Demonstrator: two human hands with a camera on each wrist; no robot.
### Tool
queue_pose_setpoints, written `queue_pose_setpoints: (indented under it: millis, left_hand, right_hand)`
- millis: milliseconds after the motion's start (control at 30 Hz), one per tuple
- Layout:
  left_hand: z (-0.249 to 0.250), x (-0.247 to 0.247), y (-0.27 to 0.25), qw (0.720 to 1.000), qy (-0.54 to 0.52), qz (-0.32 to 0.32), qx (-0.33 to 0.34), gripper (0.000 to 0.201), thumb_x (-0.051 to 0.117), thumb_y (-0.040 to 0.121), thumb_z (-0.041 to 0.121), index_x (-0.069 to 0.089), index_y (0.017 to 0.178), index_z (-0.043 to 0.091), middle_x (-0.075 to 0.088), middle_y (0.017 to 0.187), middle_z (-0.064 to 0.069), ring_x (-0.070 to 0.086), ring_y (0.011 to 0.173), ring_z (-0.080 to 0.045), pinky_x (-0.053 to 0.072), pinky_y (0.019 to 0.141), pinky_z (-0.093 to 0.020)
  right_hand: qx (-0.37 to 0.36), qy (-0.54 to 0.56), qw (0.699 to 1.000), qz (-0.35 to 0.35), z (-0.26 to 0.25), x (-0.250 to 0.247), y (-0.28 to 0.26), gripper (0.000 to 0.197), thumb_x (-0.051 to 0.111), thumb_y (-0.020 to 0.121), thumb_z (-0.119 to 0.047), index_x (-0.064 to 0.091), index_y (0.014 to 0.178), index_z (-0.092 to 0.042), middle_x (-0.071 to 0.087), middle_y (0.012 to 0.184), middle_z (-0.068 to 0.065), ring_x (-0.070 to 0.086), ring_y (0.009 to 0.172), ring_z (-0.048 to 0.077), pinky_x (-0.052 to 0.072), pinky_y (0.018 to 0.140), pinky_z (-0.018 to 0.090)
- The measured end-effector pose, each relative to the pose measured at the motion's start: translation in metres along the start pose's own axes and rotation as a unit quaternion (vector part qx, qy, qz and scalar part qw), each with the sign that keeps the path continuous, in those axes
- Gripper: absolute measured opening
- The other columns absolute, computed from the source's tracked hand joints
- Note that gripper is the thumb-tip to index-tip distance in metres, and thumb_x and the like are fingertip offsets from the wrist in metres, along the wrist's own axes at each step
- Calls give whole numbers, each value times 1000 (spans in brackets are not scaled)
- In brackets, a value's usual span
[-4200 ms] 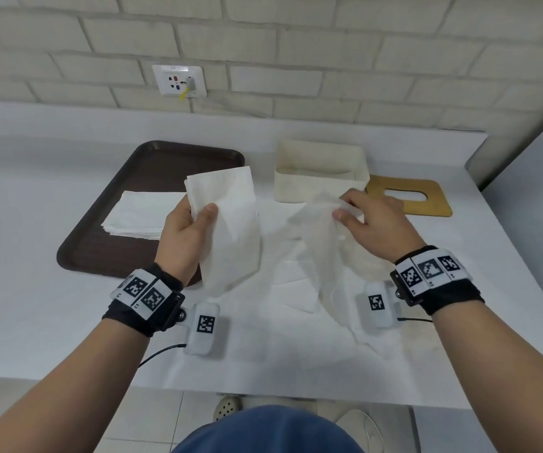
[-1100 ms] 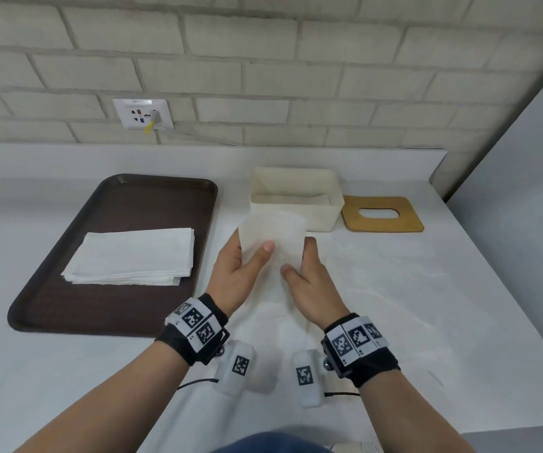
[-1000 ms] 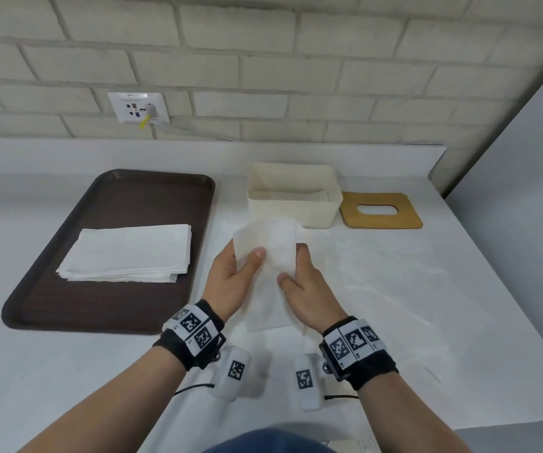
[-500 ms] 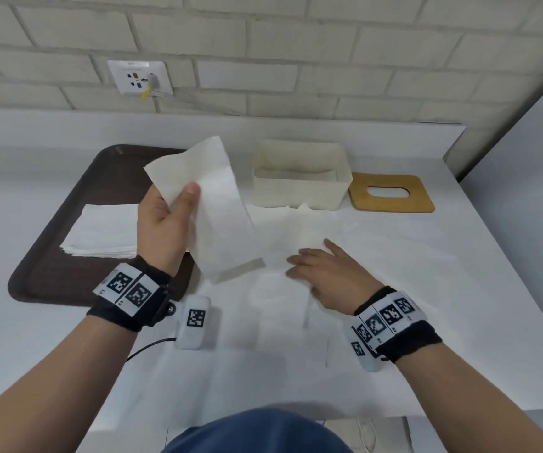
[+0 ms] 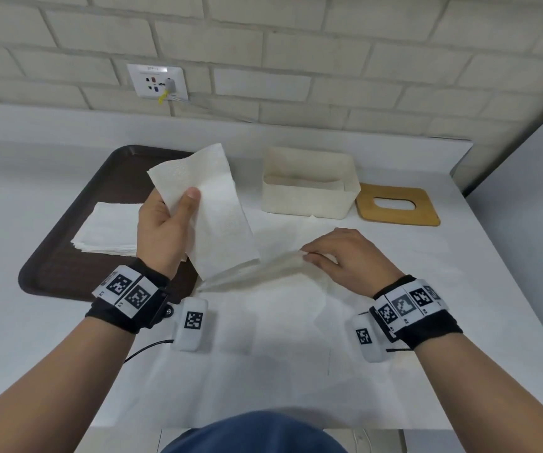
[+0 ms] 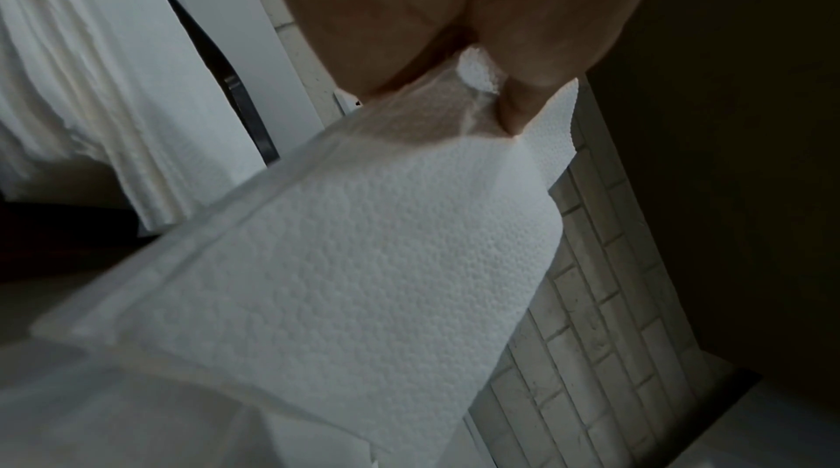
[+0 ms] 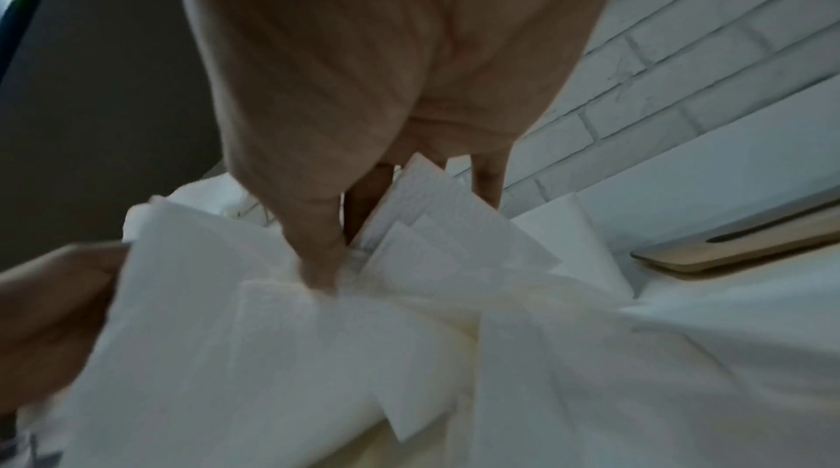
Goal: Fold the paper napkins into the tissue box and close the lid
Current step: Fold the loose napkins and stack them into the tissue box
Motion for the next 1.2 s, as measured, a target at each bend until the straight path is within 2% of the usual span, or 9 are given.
queue_pose_setpoints:
  millis: [200, 300, 367, 500, 633, 800, 1033, 1133, 1200]
  left_hand:
    - [-2, -7, 3, 1000, 13, 6, -3, 21, 61, 105, 18, 66, 124, 12, 74, 119, 1, 70, 115, -19, 57, 99, -38]
    - [-2, -7, 2, 1000, 15, 1, -3, 21, 61, 105, 20, 66, 124, 14, 74, 122, -2, 70, 117, -22, 55, 102, -43]
    - [-2, -8, 2, 1000, 16, 3, -5, 23, 61, 105, 19, 65, 126, 11, 74, 123, -3, 70, 117, -22, 55, 103, -43]
    - [-3, -7, 3, 1000, 19, 6, -10, 28, 60, 105, 18, 64, 130, 4, 73, 124, -6, 70, 117, -22, 56, 102, -41]
    - [-1, -7, 5, 1000, 20, 4, -8, 26, 60, 105, 17, 64, 129, 8, 74, 119, 1, 70, 115, -19, 56, 99, -34]
    - [-2, -11, 10, 1000, 18, 16, -8, 30, 60, 104, 20, 64, 130, 6, 74, 118, 1, 70, 115, -20, 57, 99, -38]
    - [-3, -15, 14, 999, 21, 21, -18, 15, 57, 105, 24, 67, 115, 31, 76, 109, 13, 71, 111, -15, 56, 98, -40]
    - [-3, -14, 16, 999, 23, 7, -23, 17, 57, 105, 26, 68, 117, 28, 75, 112, 8, 71, 112, -18, 56, 96, -38]
    - [-2, -13, 18, 999, 37, -1, -22, 19, 55, 107, 23, 67, 121, 18, 74, 112, 6, 71, 108, -14, 57, 91, -32]
  right_hand:
    - [33, 26, 999, 18, -5, -1, 3, 17, 70, 92, -19, 76, 106, -27, 69, 98, -14, 64, 89, 10, 47, 77, 26]
    - [56, 27, 998, -22, -8, 1, 4, 9, 69, 94, -35, 75, 96, -29, 67, 94, -13, 64, 89, 9, 50, 79, 31]
    - [82, 46, 995, -45, -7, 1, 4, 19, 66, 95, -46, 73, 92, -28, 67, 92, -13, 63, 90, 8, 51, 81, 33]
    - [114, 100, 988, -23, -3, -6, 2, 13, 65, 96, -43, 71, 94, -32, 71, 89, -14, 65, 92, 5, 52, 83, 33]
    - [155, 173, 972, 26, 0, -16, 2, 5, 69, 96, -32, 73, 92, -31, 72, 90, -11, 64, 93, 7, 49, 83, 24]
    - [169, 192, 955, 149, 2, -33, 8, 5, 72, 95, -27, 76, 96, -23, 72, 87, -15, 62, 88, -6, 42, 73, 3]
    - [179, 235, 929, 224, 7, -54, 19, 6, 73, 94, -24, 74, 100, -23, 70, 93, -18, 60, 82, -6, 45, 76, 15]
    - [184, 228, 930, 221, 7, -61, 24, 6, 72, 95, -24, 74, 101, -23, 69, 92, -19, 59, 76, -10, 42, 71, 12]
    - [186, 225, 932, 216, 7, -65, 27, 2, 71, 95, -26, 73, 97, -26, 70, 92, -18, 63, 82, -4, 48, 75, 20]
Point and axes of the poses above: each hand's wrist, its own y-axis towards the middle knuckle, its own x-axis out of the palm, z = x × y, the point moved 4 cm from there along y, towards the middle knuckle
